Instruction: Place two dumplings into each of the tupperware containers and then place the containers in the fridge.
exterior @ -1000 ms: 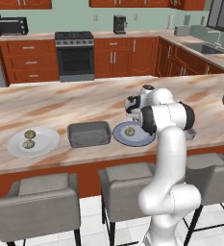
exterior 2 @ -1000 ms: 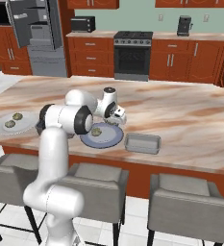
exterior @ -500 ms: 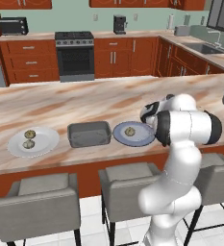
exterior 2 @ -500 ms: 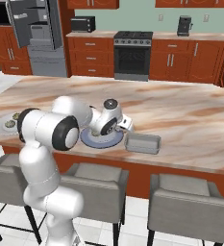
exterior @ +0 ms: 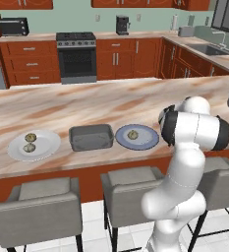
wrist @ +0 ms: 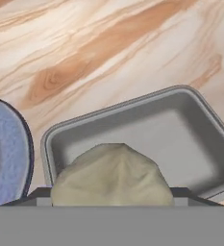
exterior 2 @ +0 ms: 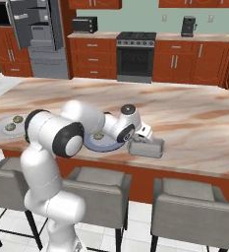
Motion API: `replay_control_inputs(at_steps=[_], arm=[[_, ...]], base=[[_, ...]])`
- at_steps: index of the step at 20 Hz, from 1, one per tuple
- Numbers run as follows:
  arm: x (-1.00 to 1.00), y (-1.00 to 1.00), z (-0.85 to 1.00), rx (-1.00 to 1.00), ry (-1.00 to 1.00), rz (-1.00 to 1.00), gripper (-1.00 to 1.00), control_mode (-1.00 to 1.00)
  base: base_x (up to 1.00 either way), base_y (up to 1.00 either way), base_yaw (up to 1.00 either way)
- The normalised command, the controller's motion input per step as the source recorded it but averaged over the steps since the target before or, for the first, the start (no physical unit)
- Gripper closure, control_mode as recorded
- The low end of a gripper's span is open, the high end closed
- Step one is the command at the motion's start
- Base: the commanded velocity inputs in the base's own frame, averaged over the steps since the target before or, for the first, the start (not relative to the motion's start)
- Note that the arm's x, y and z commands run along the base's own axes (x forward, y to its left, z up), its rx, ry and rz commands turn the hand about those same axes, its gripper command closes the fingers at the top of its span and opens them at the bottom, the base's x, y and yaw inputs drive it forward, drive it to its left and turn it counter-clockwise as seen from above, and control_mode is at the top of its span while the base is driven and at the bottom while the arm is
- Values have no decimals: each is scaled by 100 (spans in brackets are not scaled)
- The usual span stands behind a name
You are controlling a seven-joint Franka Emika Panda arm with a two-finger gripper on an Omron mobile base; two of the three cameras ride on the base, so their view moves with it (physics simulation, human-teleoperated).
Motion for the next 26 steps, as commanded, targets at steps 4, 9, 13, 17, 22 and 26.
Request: replay_control_inputs(at_steps=[4,9,13,17,22,26], arm=[[19,-50,-13,0,11,0,100,-100],[27,-34,-28,1,7,9,100,-100],[34,-12,-48,0,19,19,100,-100],[22,-10,-40,0,14,17,100,-100],[8,-5,-34,0,12,15,100,-100],[3,-1,-13,0,3,12,-100,-100]], base=[[0,0,0],[0,0,0],[0,0,0],[0,0,0],[0,0,0],[0,0,0]])
